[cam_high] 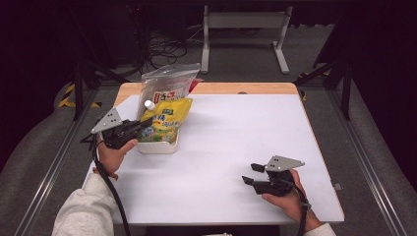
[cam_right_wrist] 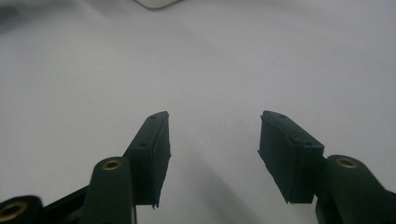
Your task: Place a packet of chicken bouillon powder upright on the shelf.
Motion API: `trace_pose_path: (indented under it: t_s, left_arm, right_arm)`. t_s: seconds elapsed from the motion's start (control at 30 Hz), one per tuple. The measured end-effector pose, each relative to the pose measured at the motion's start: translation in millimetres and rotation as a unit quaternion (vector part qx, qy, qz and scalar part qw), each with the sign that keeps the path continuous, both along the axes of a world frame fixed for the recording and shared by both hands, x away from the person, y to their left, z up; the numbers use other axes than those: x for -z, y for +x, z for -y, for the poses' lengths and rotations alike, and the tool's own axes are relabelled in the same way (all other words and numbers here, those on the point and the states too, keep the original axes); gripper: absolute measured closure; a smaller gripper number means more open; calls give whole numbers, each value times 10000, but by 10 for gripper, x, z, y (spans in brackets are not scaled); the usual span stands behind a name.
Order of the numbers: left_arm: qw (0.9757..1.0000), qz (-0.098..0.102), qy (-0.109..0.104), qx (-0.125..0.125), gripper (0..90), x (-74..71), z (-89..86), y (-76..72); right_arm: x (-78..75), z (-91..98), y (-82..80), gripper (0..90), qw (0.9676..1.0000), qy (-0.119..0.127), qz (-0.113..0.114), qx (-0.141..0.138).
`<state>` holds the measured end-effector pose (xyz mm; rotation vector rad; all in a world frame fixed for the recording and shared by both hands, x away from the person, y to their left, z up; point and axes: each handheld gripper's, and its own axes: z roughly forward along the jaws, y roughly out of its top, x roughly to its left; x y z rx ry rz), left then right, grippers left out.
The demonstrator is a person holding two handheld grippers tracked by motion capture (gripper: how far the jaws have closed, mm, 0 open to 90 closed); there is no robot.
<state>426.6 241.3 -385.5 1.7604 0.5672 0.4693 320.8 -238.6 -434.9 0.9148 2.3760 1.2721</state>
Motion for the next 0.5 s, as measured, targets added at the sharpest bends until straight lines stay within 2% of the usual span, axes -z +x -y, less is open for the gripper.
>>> trace_pose_path:
  t_s: [0.37,0.5]
  left_arm:
    - [9998,-121,-31,-131,888,76,-66,2]
    - [9996,-206,-126,-155,892,123,-92,-2]
  right_arm:
    - [-10,-27,33,430,10000,-9,28,-45]
    - [-23,-43,40,430,10000,-7,53,-76]
